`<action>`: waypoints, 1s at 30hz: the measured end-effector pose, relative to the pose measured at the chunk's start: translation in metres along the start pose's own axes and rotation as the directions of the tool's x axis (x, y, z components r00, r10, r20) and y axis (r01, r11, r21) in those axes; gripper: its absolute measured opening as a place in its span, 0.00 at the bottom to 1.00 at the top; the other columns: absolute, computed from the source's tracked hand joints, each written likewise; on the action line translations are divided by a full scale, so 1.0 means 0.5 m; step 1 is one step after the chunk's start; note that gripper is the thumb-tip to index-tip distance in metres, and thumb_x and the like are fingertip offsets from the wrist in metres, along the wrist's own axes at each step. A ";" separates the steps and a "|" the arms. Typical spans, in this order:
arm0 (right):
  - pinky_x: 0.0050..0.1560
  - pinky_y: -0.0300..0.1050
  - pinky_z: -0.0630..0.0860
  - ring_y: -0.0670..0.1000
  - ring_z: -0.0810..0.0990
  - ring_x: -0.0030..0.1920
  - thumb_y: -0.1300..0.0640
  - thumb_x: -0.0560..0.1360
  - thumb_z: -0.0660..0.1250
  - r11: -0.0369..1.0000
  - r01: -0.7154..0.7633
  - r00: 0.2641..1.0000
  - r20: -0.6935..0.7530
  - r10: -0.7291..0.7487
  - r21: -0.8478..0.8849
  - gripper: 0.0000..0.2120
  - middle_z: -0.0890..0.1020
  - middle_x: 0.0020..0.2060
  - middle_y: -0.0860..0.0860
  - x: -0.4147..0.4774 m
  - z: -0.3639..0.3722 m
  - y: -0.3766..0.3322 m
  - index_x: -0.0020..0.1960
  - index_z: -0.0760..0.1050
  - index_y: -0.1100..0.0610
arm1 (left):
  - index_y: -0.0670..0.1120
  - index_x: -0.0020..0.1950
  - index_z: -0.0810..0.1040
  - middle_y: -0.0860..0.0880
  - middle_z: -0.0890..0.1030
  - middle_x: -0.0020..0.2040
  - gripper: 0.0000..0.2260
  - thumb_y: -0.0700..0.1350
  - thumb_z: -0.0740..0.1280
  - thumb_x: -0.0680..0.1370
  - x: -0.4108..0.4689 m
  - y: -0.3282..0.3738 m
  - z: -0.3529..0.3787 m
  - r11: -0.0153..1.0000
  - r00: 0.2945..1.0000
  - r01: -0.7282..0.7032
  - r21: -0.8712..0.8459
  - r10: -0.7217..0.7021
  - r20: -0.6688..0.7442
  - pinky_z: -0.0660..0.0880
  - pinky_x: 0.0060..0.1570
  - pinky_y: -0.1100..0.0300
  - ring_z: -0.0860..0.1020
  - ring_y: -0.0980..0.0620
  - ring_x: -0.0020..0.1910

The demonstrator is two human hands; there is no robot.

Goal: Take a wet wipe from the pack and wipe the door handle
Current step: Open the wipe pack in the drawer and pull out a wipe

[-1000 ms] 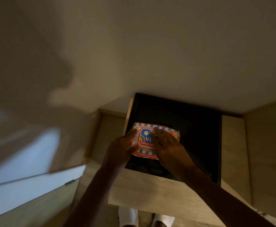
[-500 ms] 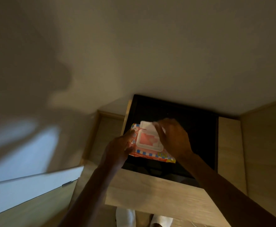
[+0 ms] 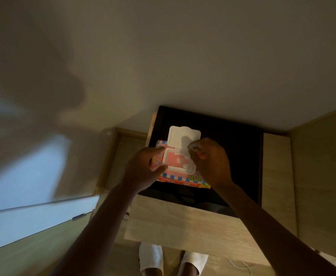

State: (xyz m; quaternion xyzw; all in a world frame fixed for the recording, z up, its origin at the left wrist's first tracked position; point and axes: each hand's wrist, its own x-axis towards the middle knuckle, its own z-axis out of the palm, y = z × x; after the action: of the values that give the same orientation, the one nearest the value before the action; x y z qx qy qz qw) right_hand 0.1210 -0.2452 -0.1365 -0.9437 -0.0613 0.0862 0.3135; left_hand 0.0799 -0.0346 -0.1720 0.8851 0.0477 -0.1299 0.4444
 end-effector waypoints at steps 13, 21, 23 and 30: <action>0.62 0.46 0.67 0.53 0.70 0.60 0.47 0.76 0.66 0.899 0.220 0.964 0.227 -0.140 -0.378 0.12 0.75 0.60 0.52 -0.005 -0.004 -0.027 0.57 0.79 0.49 | 0.54 0.72 0.68 0.46 0.74 0.63 0.29 0.50 0.73 0.72 0.010 0.004 0.003 0.992 1.000 -0.006 0.122 0.006 0.001 0.81 0.51 0.51 0.79 0.48 0.59; 0.67 0.52 0.65 0.55 0.69 0.64 0.45 0.72 0.70 0.815 0.318 0.930 0.328 -0.168 -0.484 0.20 0.75 0.61 0.53 -0.004 0.015 -0.033 0.61 0.76 0.50 | 0.54 0.72 0.68 0.46 0.74 0.64 0.30 0.50 0.73 0.72 0.004 0.010 0.007 0.987 1.000 -0.007 0.161 0.011 -0.023 0.80 0.53 0.50 0.78 0.49 0.58; 0.67 0.53 0.65 0.56 0.69 0.64 0.46 0.70 0.72 0.786 0.353 0.915 0.361 -0.178 -0.507 0.21 0.74 0.62 0.54 -0.005 0.016 -0.034 0.61 0.75 0.51 | 0.54 0.72 0.68 0.46 0.74 0.64 0.30 0.49 0.73 0.72 0.004 0.009 0.007 0.988 1.000 -0.009 0.153 0.012 -0.020 0.80 0.53 0.49 0.78 0.48 0.59; 0.71 0.55 0.58 0.59 0.64 0.69 0.47 0.70 0.72 0.741 0.402 0.890 0.419 -0.180 -0.538 0.30 0.66 0.69 0.58 -0.003 0.022 -0.039 0.67 0.67 0.55 | 0.52 0.72 0.68 0.45 0.74 0.64 0.29 0.48 0.73 0.72 0.001 0.011 0.005 0.989 0.999 -0.008 0.148 0.013 -0.032 0.79 0.54 0.49 0.77 0.48 0.59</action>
State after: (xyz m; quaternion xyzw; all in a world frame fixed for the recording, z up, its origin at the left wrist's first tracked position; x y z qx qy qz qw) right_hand 0.1161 -0.2235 -0.1332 -0.9420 -0.2879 0.1720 -0.0145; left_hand 0.0811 -0.0402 -0.1693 0.9178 0.0408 -0.1162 0.3776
